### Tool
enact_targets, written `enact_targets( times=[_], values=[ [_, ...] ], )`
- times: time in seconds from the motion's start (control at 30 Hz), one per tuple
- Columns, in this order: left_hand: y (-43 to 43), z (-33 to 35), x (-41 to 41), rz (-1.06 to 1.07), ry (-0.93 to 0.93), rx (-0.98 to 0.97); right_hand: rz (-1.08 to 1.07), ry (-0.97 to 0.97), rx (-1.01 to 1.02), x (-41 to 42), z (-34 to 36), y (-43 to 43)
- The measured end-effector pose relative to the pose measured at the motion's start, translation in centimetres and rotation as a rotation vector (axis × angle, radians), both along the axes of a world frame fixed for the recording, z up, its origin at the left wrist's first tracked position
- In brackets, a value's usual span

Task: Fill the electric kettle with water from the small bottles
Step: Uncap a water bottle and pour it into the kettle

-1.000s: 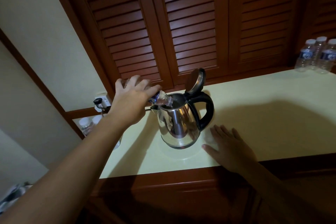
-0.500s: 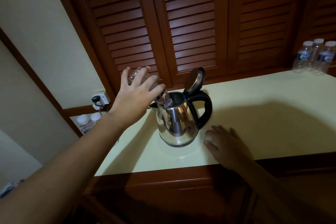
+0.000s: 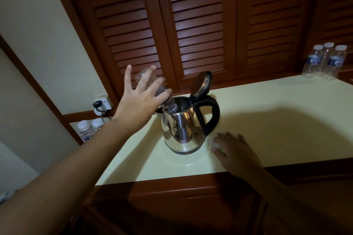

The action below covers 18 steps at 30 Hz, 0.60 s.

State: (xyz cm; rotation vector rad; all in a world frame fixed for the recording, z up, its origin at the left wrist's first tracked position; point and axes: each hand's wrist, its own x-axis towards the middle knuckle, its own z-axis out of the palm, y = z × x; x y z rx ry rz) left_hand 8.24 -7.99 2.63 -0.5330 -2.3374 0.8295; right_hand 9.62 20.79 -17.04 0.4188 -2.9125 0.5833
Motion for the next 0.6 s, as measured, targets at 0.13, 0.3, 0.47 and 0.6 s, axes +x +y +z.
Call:
enact_targets(
  times=[0.13, 0.3, 0.47, 0.6],
  values=[
    [0.6, -0.1, 0.4, 0.164, -0.047, 0.138, -0.010, 0.061, -0.072, 0.2, 0.1, 0.0],
    [0.2, -0.9, 1.8, 0.190, -0.161, 0.483, 0.044, 0.092, -0.205, 0.5, 0.8, -0.1],
    [0.7, -4.1, 7.1, -0.018, -0.270, 1.120, 0.065, 0.071, -0.404, 1.8, 3.2, -0.2],
    [1.6, -8.6, 11.3, -0.167, -0.474, 1.258, 0.209, 0.051, -0.363, 3.7, 7.5, -1.6]
  ],
)
